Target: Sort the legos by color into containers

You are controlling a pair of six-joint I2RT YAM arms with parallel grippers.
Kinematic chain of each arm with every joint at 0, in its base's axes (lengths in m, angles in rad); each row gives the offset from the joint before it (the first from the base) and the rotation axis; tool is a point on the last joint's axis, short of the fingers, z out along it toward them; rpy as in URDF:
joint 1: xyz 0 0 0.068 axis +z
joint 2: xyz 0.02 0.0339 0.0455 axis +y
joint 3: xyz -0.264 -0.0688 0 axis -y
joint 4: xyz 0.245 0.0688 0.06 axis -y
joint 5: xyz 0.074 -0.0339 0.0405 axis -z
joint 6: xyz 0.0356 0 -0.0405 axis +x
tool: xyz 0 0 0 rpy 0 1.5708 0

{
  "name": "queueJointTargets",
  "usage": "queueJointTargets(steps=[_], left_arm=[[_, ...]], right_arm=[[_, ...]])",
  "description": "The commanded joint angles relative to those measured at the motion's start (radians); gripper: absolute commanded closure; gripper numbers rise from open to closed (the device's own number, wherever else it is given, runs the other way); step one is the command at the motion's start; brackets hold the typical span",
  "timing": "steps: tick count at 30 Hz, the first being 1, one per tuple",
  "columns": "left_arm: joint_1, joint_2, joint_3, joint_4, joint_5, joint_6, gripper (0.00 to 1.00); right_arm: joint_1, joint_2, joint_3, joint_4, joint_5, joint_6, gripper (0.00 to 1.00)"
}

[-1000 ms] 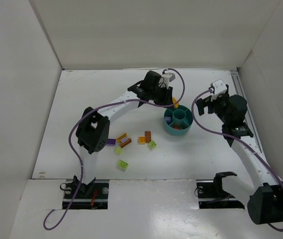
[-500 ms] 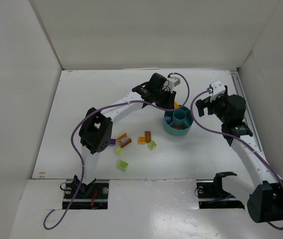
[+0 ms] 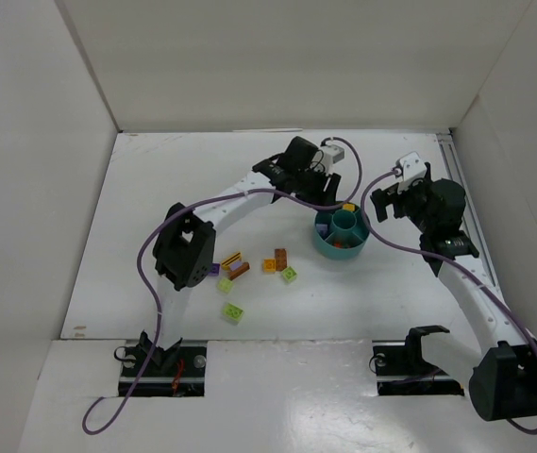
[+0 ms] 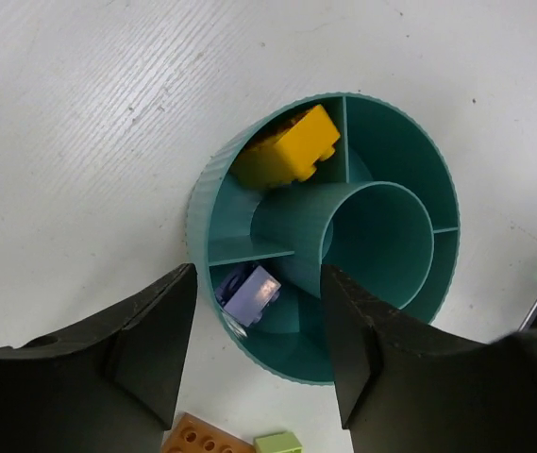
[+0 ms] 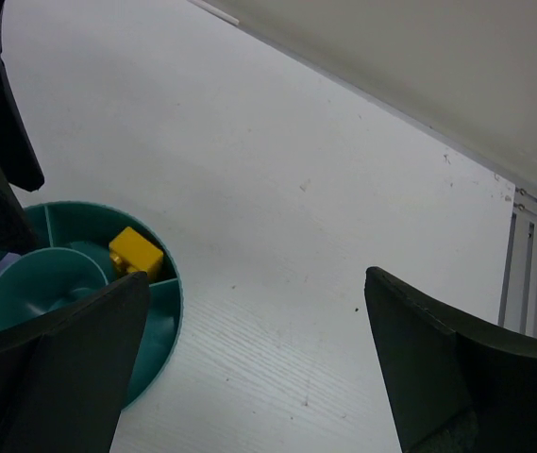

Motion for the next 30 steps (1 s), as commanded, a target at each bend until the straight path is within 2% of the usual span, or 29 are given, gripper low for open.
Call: queueJointTargets(steps=[1,6,8,10,11,14,15,16,17,18,19,22,24,25,27,30], left_arm=[[-0.003,-0.039,0.062,0.004,0.025,0.011,0.48],[-0.003,-0.073,0.062,0.015,0.051,-0.001,0.47],[0.01,-0.114,0.035,0.03,0.06,-0.021,0.39],[0.037,-0.154,-0.003,0.065,0.074,-0.039,0.34],[0.037,-0.178,-0.028,0.079,0.074,-0.049,0.24],[0.068,-0.307,-0.166,0.137,0.028,-0.094,0.09],[0.08,-0.383,-0.251,0.148,-0.002,-0.113,0.0],[0.092,-0.424,-0.296,0.16,-0.072,-0.163,0.0],[0.102,-0.465,-0.345,0.161,-0.104,-0.194,0.0],[0.114,-0.506,-0.396,0.17,-0.137,-0.231,0.0],[0.123,-0.598,-0.504,0.17,-0.173,-0.265,0.0],[0.155,-0.784,-0.702,0.147,-0.323,-0.409,0.0],[0.184,-0.867,-0.77,0.041,-0.471,-0.539,0.0],[0.185,-0.905,-0.798,0.001,-0.508,-0.577,0.0],[0.194,-1.033,-0.888,-0.083,-0.587,-0.647,0.0],[0.194,-1.215,-1.008,-0.123,-0.625,-0.746,0.0]], right_arm=[[-0.007,-0.004,0.016,0.02,-0.011,-0.012,0.0],[-0.007,-0.004,0.016,0.02,-0.054,-0.031,0.0],[-0.007,-0.013,0.016,0.02,-0.064,-0.031,0.0],[-0.007,-0.023,0.016,0.02,-0.064,-0.031,0.0],[-0.007,-0.023,0.016,0.02,-0.074,-0.031,0.0],[0.002,-0.034,0.016,0.011,-0.132,-0.057,0.0],[0.037,-0.034,0.016,-0.002,-0.132,-0.087,0.0],[0.107,-0.034,0.034,-0.041,-0.111,-0.112,0.0],[0.108,-0.024,0.045,-0.042,-0.079,-0.133,0.0],[0.204,-0.024,0.057,-0.084,-0.046,-0.153,0.0],[0.255,0.0,0.078,-0.103,-0.02,-0.19,0.0],[0.429,0.063,0.103,-0.141,0.044,-0.2,0.0],[0.506,0.103,0.138,-0.169,0.098,-0.157,0.0],[0.59,0.123,0.138,-0.169,0.125,-0.128,0.0],[0.669,0.175,0.149,-0.169,0.199,-0.008,0.0],[0.793,0.238,0.097,-0.106,0.241,0.17,0.0]])
